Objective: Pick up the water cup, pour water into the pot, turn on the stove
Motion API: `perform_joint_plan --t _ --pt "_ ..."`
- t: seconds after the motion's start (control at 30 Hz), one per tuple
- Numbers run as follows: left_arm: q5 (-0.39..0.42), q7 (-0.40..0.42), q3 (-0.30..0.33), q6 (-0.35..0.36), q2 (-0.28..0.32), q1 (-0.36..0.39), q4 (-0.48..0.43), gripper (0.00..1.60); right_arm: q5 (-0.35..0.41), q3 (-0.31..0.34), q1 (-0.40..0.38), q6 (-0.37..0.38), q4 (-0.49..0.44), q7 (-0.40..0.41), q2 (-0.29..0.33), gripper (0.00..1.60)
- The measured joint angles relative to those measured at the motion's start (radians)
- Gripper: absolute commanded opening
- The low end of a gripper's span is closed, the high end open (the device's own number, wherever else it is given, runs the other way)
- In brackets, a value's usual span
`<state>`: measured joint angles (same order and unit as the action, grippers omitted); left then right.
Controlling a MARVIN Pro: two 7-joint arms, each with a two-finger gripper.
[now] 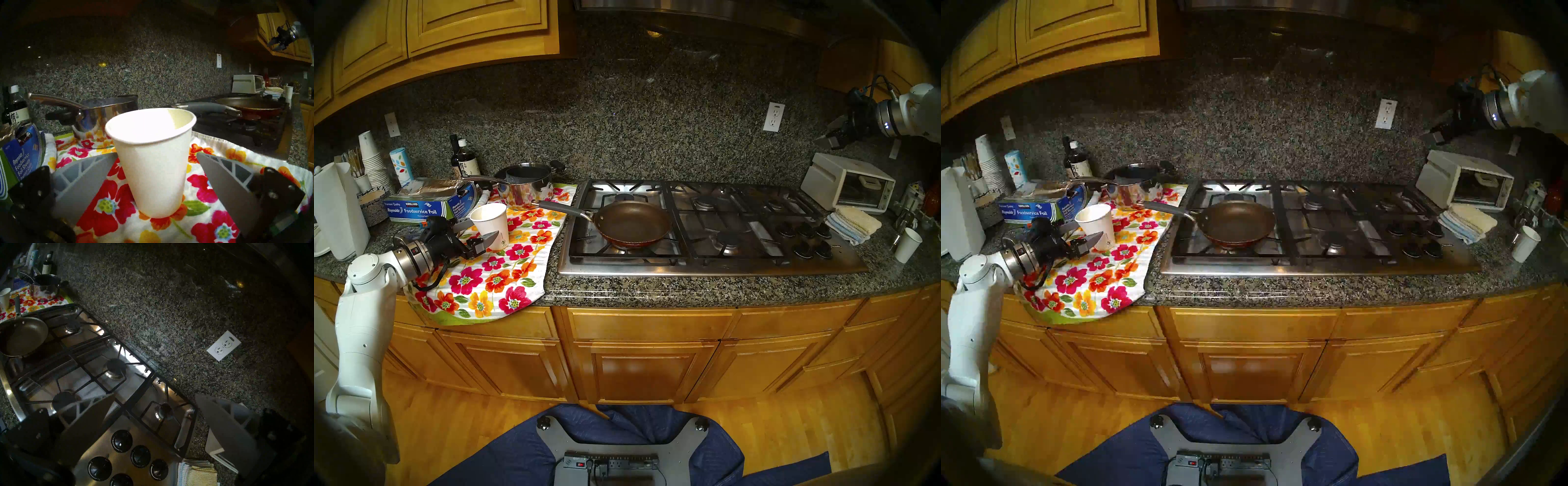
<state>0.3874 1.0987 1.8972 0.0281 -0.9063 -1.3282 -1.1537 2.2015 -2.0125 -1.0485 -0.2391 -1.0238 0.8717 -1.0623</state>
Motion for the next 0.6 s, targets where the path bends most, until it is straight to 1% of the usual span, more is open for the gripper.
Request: perform_joint_plan --t 0.6 --pt "-0.008 0.003 -0.042 -0.009 -0.003 0.048 0.038 1.60 0.000 0.000 0.000 0.000 0.000 0.000 0.000 1.60"
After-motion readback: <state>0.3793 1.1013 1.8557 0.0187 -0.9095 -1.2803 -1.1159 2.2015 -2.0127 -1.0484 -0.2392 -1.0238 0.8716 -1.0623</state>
